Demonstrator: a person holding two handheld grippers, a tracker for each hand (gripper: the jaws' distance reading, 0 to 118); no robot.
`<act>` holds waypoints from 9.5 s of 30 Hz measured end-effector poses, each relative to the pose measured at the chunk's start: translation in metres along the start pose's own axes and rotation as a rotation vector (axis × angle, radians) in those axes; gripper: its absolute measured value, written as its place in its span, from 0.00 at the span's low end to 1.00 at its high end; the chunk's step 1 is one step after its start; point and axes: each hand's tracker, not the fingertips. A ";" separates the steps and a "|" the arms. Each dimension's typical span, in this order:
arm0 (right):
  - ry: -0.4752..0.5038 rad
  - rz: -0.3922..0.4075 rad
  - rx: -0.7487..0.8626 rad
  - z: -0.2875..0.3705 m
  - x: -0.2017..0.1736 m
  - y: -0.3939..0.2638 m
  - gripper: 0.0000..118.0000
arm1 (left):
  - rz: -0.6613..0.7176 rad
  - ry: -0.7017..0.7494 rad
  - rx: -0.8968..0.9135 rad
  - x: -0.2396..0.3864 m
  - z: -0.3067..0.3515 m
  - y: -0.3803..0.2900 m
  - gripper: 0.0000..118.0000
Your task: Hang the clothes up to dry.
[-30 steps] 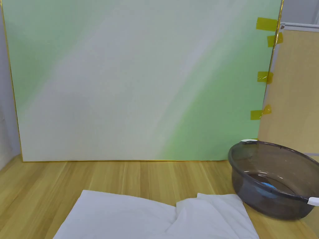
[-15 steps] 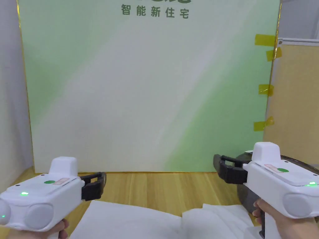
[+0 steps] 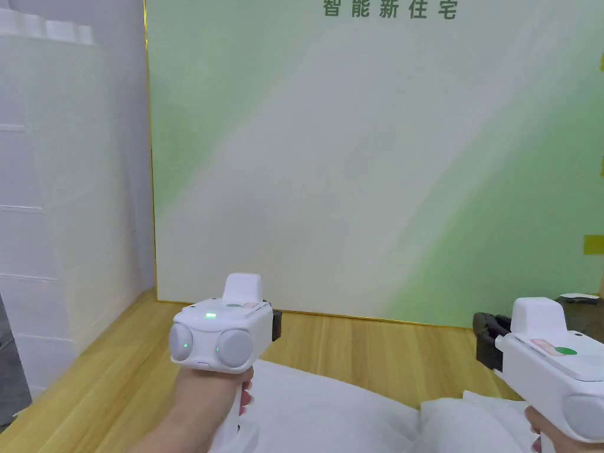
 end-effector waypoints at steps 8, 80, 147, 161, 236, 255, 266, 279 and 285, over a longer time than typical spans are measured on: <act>0.020 0.057 0.029 0.023 -0.004 -0.011 0.00 | -0.044 0.063 -0.140 -0.020 -0.052 -0.011 0.06; -0.149 -0.156 -0.788 -0.308 0.131 -0.101 0.47 | -0.075 0.116 -0.546 -0.087 -0.169 -0.093 0.06; -0.300 0.042 0.339 0.066 0.129 0.459 0.02 | -0.008 0.023 0.449 -0.078 0.078 0.345 0.06; -0.305 0.053 0.436 -0.063 0.158 0.519 0.02 | 0.005 0.049 0.495 -0.078 -0.055 0.412 0.06; -0.080 0.030 -0.188 0.164 0.058 -0.121 0.95 | -0.053 -0.015 -0.099 -0.052 0.166 -0.155 0.96; -0.059 -0.019 -0.016 0.038 -0.018 -0.045 0.03 | 0.068 0.138 -0.007 -0.025 0.059 -0.067 0.02; -0.010 -0.009 -0.040 0.029 -0.016 -0.056 0.02 | 0.095 0.243 -0.050 -0.058 0.010 -0.048 0.02; 0.065 -0.043 -0.128 0.006 -0.029 -0.089 0.02 | 0.142 0.355 -0.407 -0.104 -0.161 -0.012 0.82; 0.090 -0.041 -0.154 -0.003 -0.024 -0.094 0.02 | 0.089 0.341 -0.446 -0.110 -0.203 -0.025 0.95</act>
